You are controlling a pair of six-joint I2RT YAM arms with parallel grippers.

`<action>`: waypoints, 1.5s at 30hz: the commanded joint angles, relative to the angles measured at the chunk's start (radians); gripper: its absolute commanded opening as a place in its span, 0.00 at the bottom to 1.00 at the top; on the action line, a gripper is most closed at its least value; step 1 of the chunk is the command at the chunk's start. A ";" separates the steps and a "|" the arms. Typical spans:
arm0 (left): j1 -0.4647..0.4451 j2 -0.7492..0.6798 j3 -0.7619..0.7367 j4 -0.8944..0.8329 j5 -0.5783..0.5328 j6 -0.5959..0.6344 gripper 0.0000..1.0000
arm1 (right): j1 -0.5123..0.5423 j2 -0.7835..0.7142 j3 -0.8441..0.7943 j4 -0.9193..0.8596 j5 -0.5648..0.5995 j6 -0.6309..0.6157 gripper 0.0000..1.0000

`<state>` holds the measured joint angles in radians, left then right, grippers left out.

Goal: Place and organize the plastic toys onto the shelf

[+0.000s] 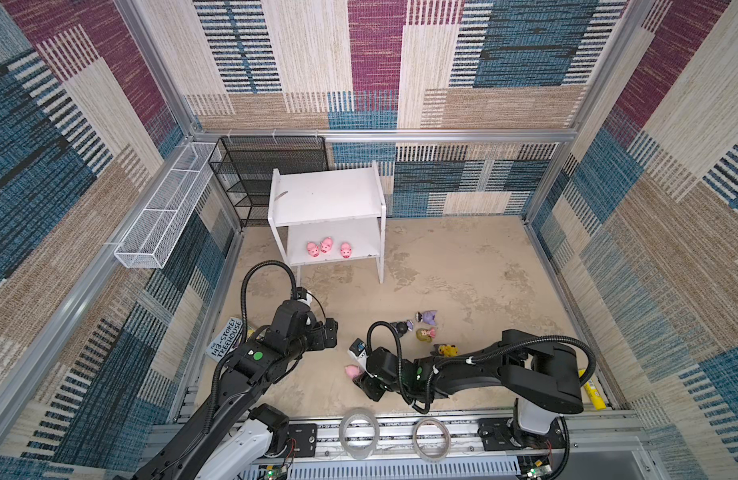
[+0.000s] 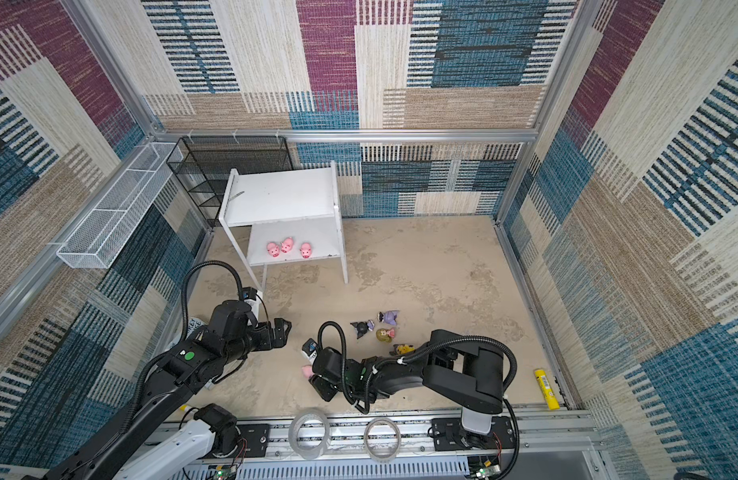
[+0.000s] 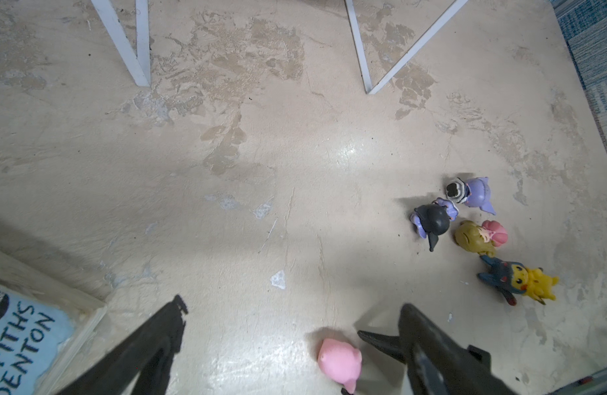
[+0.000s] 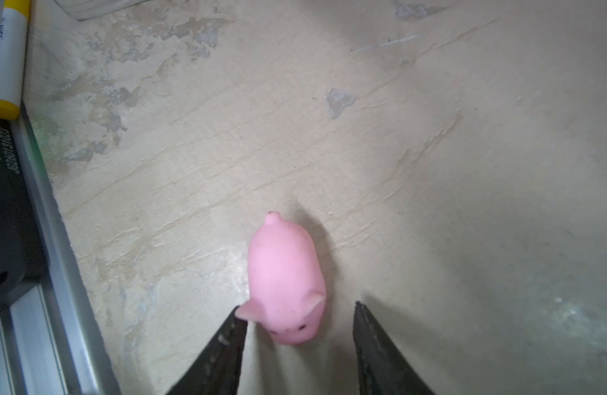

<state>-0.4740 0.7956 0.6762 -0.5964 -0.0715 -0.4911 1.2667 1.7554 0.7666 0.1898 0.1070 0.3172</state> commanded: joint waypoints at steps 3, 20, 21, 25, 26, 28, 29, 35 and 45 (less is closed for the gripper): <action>0.000 0.010 0.011 0.009 0.009 -0.021 0.99 | 0.001 -0.005 -0.016 0.051 -0.014 -0.019 0.46; 0.001 0.010 0.058 -0.030 -0.003 0.003 0.99 | 0.003 0.031 0.027 0.035 0.032 -0.056 0.26; 0.000 0.008 0.065 -0.035 -0.006 0.006 0.99 | 0.002 0.024 0.027 0.033 0.038 -0.059 0.25; 0.000 -0.003 0.089 -0.063 0.002 0.020 0.99 | 0.000 -0.003 0.037 0.009 0.076 -0.059 0.23; 0.000 -0.004 0.099 -0.073 0.012 0.027 0.99 | -0.005 -0.009 0.049 -0.009 0.093 -0.052 0.23; 0.000 -0.012 0.133 -0.107 0.045 0.053 0.99 | -0.034 -0.028 0.079 -0.058 0.102 -0.026 0.22; 0.001 -0.017 0.150 -0.124 0.056 0.068 0.99 | -0.050 -0.037 0.094 -0.085 0.110 -0.007 0.23; 0.000 -0.030 0.221 -0.202 0.121 0.172 0.99 | -0.172 -0.076 0.248 -0.314 0.178 0.071 0.22; 0.000 -0.087 0.204 -0.189 0.164 0.217 0.99 | -0.289 -0.092 0.434 -0.371 0.321 0.116 0.22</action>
<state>-0.4740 0.7113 0.8814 -0.7769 0.0643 -0.3107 0.9863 1.6588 1.1782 -0.1841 0.3710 0.4076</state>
